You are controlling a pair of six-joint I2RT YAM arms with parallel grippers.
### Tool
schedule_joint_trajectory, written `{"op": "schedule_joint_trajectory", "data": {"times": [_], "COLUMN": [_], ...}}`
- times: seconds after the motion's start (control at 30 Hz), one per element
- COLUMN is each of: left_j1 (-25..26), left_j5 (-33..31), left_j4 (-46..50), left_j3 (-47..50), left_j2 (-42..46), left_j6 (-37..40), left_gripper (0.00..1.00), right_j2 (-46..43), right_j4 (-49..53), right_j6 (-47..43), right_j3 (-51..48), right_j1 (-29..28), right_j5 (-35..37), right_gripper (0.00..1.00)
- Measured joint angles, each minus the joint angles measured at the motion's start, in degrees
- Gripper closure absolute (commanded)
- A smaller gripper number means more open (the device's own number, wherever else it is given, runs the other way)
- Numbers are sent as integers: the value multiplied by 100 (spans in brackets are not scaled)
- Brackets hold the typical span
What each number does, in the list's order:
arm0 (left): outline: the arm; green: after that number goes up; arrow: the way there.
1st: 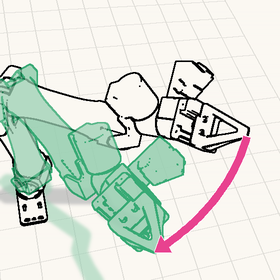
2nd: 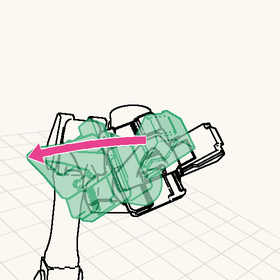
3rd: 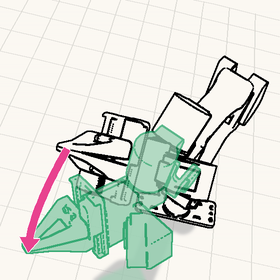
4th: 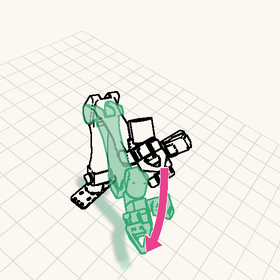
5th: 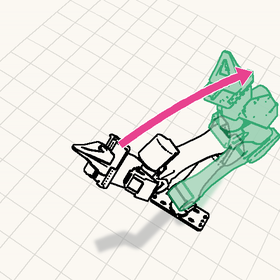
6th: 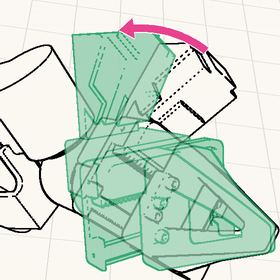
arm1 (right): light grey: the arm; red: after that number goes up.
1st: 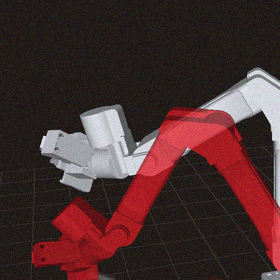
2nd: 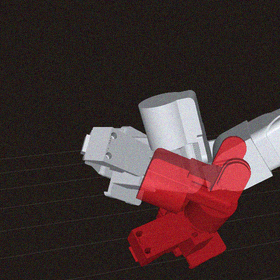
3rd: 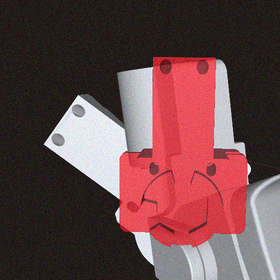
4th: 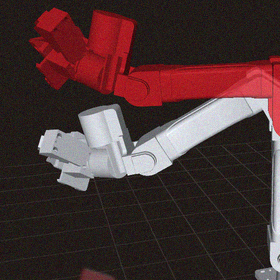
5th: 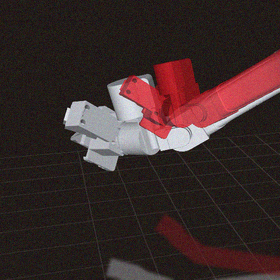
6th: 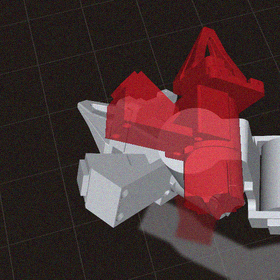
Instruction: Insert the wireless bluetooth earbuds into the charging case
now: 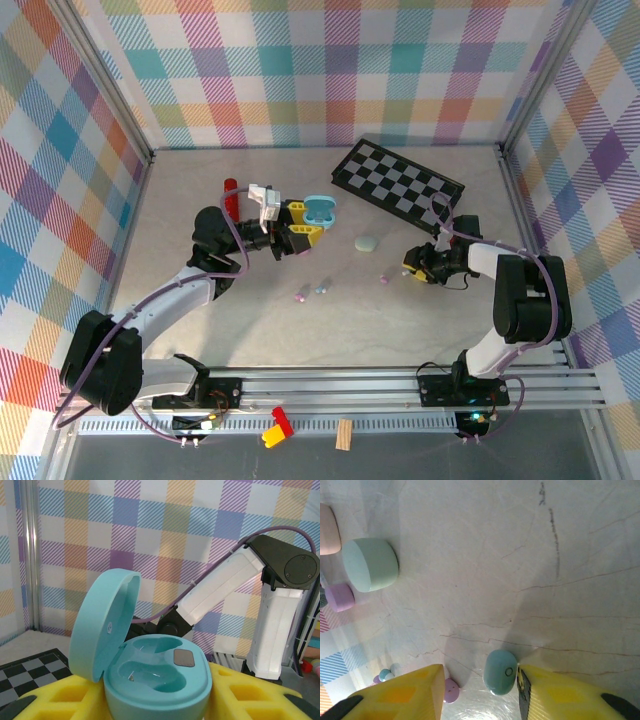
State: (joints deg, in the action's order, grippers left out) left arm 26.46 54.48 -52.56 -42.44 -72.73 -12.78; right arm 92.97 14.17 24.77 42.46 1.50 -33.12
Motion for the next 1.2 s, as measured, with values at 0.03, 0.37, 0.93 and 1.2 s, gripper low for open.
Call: {"op": "schedule_joint_trajectory", "data": {"times": [0.03, 0.37, 0.93, 1.2], "left_j1": [0, 0, 0, 0], "left_j5": [0, 0, 0, 0], "left_j4": [9, 168, 299, 328], "left_j3": [4, 31, 31, 31], "left_j2": [7, 92, 92, 111], "left_j6": [17, 118, 195, 229], "left_gripper": [56, 56, 56, 56], "right_j2": [0, 214, 302, 407], "right_j4": [-17, -129, -238, -111], "right_j6": [4, 20, 116, 111], "right_j3": [0, 0, 2, 170], "right_j1": [0, -2, -31, -94], "right_j5": [-26, -175, -210, -136], "right_gripper": [60, 61, 73, 74]}}
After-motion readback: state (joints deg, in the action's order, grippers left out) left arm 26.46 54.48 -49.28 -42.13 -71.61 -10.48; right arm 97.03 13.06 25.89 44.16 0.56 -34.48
